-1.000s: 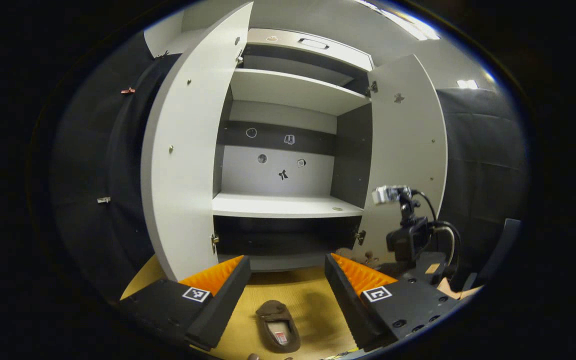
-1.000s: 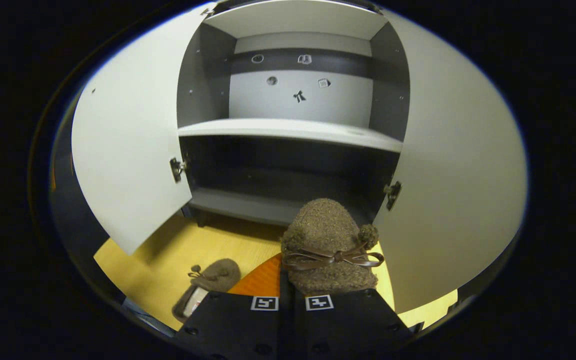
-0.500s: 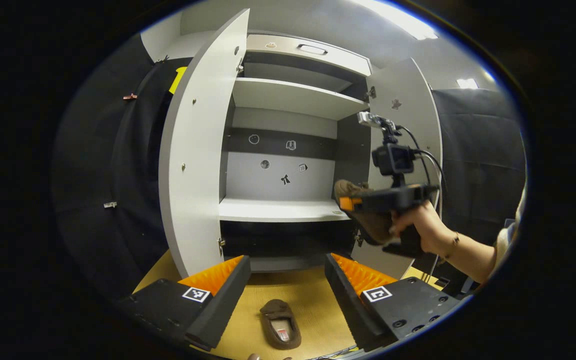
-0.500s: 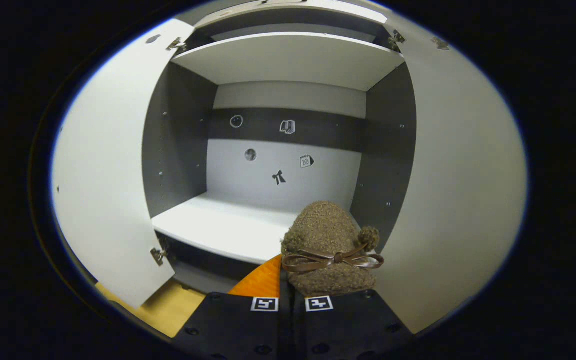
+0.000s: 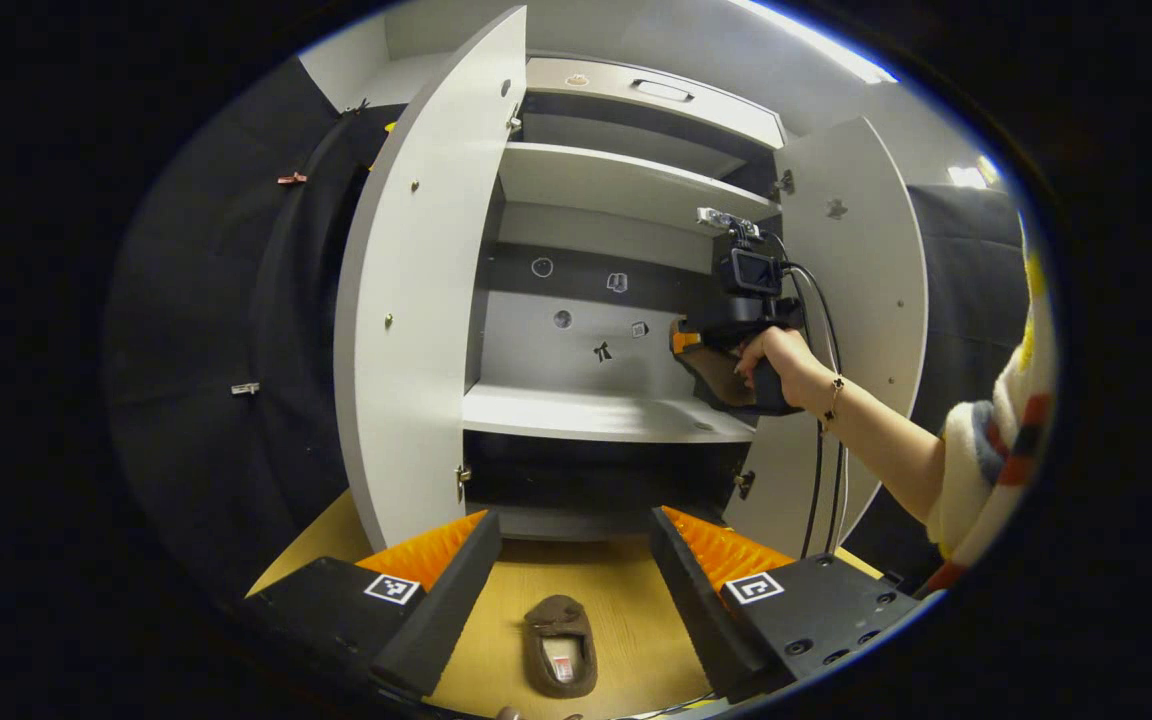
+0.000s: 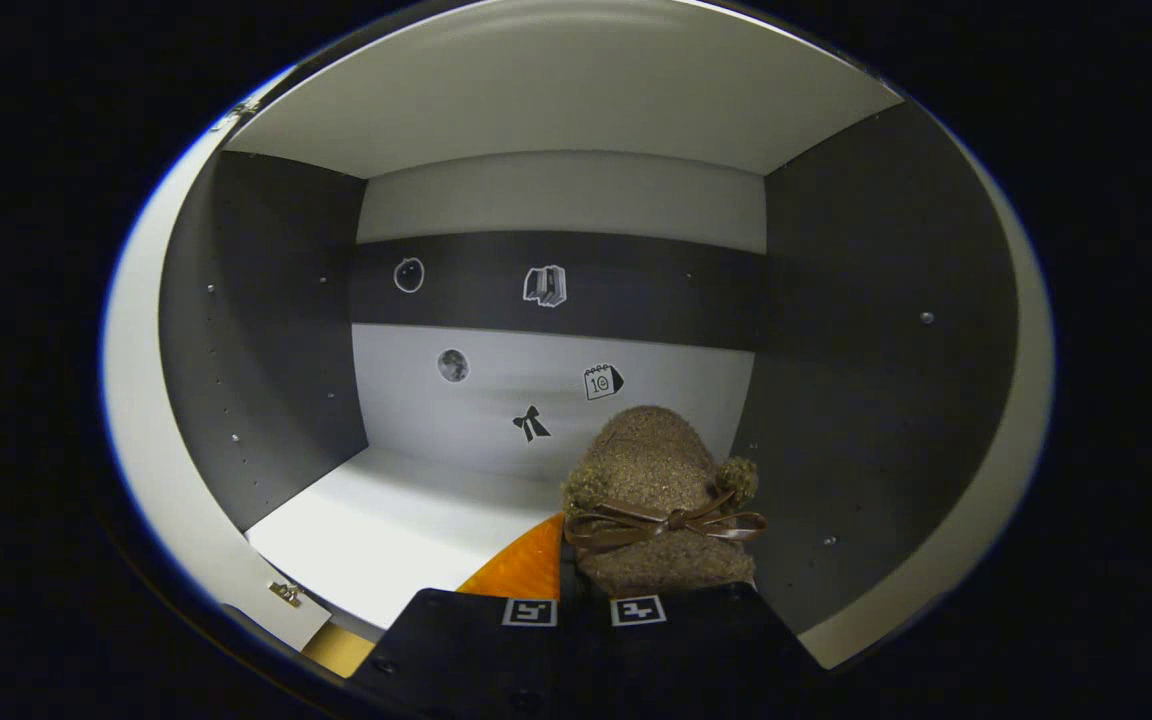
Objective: Grab one shoe with the right hand and put it into the shoe cabinet, grab the other shoe with the left hand and put it into the shoe cabinet; then close the right door with the right hand and the left door with the left hand.
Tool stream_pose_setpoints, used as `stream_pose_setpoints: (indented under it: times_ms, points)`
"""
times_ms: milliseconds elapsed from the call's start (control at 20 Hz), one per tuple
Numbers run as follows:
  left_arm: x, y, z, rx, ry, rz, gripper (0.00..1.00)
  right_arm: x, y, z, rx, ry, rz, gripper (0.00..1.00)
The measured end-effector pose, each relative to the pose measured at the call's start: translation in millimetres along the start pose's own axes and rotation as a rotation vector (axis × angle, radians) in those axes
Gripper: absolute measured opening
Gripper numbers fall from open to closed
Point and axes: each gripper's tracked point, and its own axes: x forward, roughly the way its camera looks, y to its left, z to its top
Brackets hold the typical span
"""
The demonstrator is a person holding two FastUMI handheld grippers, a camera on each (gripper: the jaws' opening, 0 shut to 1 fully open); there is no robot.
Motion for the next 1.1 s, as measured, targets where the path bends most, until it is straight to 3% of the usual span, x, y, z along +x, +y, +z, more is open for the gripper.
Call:
stream_pose_setpoints:
  times_ms: [300, 650, 750, 900, 1100]
  points:
    - [4, 12, -2, 0.003, 0.024, 0.089, 0.95, 73, -11, -28, 0.007, 0.133, -0.014, 0.05]
    - [6, 14, -9, -0.010, 0.055, 0.123, 0.95, 103, 6, -82, -0.029, 0.278, 0.032, 0.10]
    - [5, 12, -11, -0.019, 0.066, 0.123, 0.95, 98, 15, -87, -0.028, 0.299, 0.054, 0.24]
    - [3, 12, -11, -0.019, 0.067, 0.119, 0.95, 84, 25, -82, -0.047, 0.279, 0.077, 0.70]
    - [0, 14, -11, -0.005, 0.064, 0.105, 0.95, 51, 23, -67, -0.043, 0.200, 0.070, 0.96]
